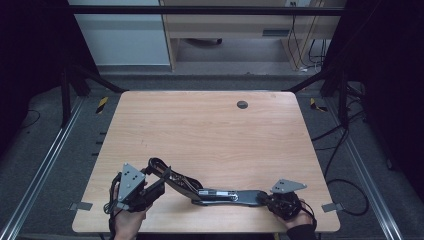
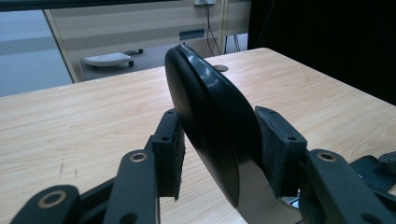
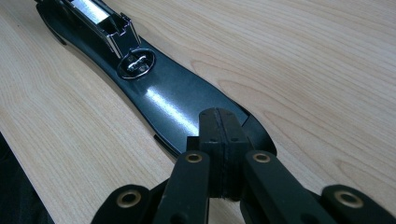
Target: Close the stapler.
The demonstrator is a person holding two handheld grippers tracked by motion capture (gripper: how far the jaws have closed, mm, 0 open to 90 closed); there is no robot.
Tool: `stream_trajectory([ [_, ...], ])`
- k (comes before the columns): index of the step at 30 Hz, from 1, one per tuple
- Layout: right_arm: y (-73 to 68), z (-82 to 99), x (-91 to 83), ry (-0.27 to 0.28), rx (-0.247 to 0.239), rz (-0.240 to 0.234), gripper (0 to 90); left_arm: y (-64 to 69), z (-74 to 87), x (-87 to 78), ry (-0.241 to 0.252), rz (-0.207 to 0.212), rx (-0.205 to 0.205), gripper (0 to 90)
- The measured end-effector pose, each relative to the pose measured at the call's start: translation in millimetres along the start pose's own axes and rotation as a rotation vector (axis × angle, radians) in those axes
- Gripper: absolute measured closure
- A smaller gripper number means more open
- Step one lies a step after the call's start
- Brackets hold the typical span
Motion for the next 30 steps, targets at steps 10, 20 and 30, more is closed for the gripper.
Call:
stream_trajectory([
  [10,-0.3,-0.5,0.3,-0.005,0.0,0.003,90.0,4.4,-2.8,1.9,0.006,0.004,0.013,54.3],
  [20,-1.5,-0.3,0.3,-0.007,-0.001,-0.005,90.0,9.9,-5.9,4.1,0.012,0.013,0.022,54.9],
  [30,-1.6,-0.2,0.1,-0.011,0.006,-0.006,90.0,18.5,-10.1,7.6,0.015,0.023,0.04,55.6],
])
Point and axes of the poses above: each handheld gripper's, and its own axes: x roughly forward along the jaws, z roughly out of its underside, y roughly to its right, the point moved 10 cm from there along x, roughly forward along the jaws, and after that the axes turned 12 degrees about y, right-handed, at the moved point
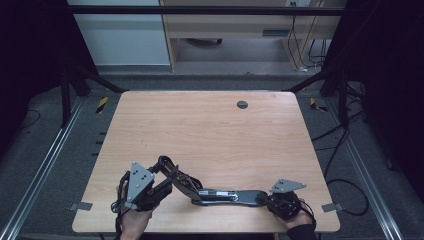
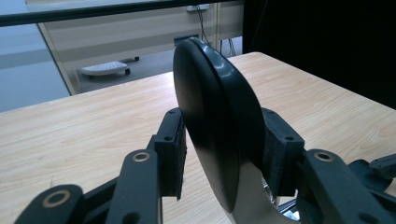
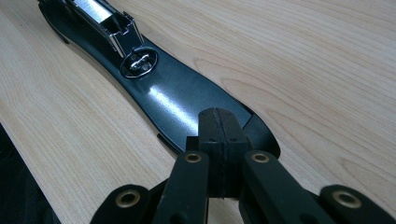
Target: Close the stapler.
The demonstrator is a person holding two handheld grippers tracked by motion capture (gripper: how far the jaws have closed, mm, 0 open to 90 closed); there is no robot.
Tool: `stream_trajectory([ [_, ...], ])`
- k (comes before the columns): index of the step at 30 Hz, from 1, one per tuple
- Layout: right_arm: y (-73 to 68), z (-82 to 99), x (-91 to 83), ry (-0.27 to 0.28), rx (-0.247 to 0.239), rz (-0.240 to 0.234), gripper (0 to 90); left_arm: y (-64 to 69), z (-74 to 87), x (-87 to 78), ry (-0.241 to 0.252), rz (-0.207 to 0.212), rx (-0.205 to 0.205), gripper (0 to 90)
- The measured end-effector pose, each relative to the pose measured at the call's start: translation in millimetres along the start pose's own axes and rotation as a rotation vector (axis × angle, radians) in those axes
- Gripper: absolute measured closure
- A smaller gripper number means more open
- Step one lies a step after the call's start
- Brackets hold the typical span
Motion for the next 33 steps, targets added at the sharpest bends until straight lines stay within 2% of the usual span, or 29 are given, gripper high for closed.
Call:
stream_trajectory([
  [33,-0.4,0.3,-0.4,-0.003,0.012,-0.008,90.0,20.9,-8.3,10.1,0.006,0.021,0.047,57.2],
])
Point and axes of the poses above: each handheld gripper's, and its own axes: x roughly forward along the jaws, z roughly out of its underside, y roughly to its right, the point moved 10 cm from there along x, roughly forward along the jaws, and after that the axes turned 12 degrees about y, right-handed, at the moved point
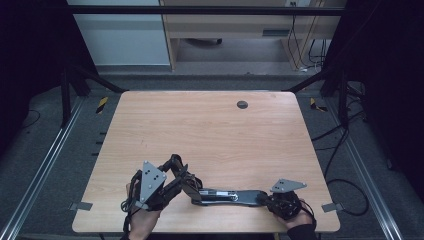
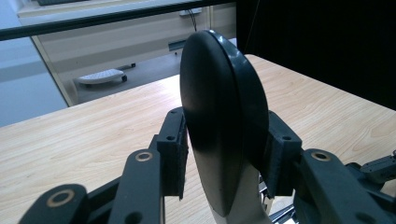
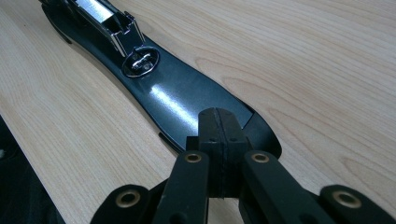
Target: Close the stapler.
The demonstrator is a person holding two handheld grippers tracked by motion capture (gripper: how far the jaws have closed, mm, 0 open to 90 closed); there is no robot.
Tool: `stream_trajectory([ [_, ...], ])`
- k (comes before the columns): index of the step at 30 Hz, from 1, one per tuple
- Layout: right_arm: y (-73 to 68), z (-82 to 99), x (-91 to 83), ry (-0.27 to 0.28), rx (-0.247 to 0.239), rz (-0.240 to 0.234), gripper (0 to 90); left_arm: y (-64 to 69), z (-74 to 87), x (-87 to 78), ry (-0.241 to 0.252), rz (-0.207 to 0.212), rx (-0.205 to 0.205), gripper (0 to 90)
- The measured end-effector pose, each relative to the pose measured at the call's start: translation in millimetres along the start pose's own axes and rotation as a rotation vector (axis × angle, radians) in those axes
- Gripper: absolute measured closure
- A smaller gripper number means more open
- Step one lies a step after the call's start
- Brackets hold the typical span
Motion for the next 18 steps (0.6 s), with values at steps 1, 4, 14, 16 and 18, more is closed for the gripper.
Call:
stream_trajectory([
  [1,0.0,0.1,-0.2,-0.002,0.0,-0.001,90.0,0.7,-0.2,0.3,-0.001,0.002,0.005,57.2],
  [4,-0.1,0.0,-0.2,0.0,0.001,-0.001,90.0,2.7,-1.0,1.4,0.0,0.004,0.009,57.3],
  [14,0.0,0.1,-0.3,-0.001,0.0,-0.002,90.0,10.8,-4.9,7.0,0.011,0.013,0.045,57.7],
  [16,-0.2,0.2,-0.4,-0.002,0.0,-0.003,90.0,12.7,-5.4,8.0,0.012,0.013,0.055,57.8],
  [18,-0.4,0.1,-0.2,0.0,0.001,-0.003,90.0,15.5,-4.5,8.0,0.003,0.013,0.052,57.8],
])
Point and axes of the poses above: each handheld gripper's, and its own axes: x roughly forward along the jaws, z roughly out of its underside, y roughly to its right, the point moved 10 cm from there along x, roughly forward along the jaws, and after that the axes turned 12 degrees about y, right-handed, at the moved point
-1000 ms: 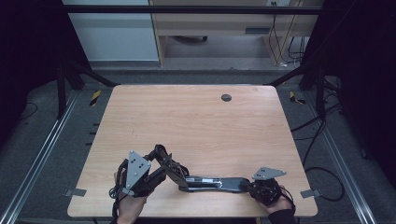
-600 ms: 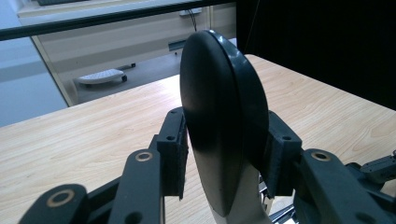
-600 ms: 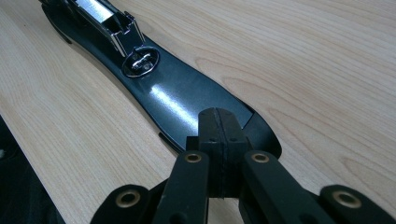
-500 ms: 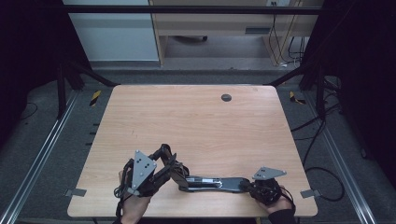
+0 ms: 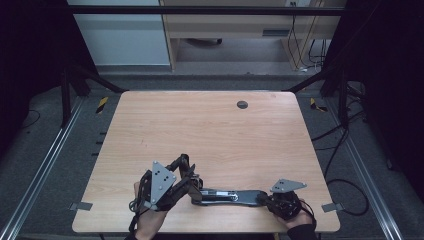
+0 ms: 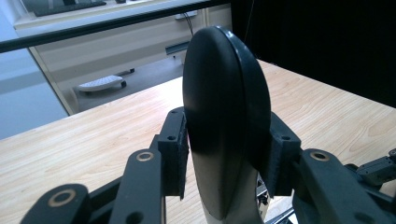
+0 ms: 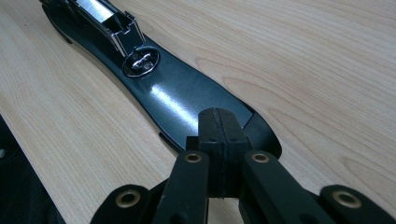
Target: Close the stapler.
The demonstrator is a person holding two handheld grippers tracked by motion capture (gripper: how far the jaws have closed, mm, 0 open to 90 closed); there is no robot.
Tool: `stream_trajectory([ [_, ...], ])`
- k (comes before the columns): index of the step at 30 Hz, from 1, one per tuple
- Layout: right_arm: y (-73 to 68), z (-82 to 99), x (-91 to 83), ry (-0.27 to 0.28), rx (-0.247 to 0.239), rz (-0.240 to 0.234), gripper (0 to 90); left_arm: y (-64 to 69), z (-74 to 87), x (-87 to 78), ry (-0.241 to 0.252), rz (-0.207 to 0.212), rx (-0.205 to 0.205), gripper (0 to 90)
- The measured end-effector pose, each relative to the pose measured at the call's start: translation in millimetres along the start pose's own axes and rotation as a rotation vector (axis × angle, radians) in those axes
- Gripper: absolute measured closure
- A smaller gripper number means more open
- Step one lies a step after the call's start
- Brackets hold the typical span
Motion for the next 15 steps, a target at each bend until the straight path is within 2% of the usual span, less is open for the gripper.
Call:
stream_trajectory([
  [15,0.1,0.1,-0.1,-0.001,-0.002,-0.002,90.0,10.4,-2.5,5.7,0.001,-0.003,0.045,58.0],
])
Point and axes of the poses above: each handheld gripper's, and its own axes: x roughly forward along the jaws, z roughly out of its underside, y roughly to its right, the point moved 10 cm from there along x, roughly forward along the jaws, and after that the axes turned 12 degrees about y, right-handed, at the moved point
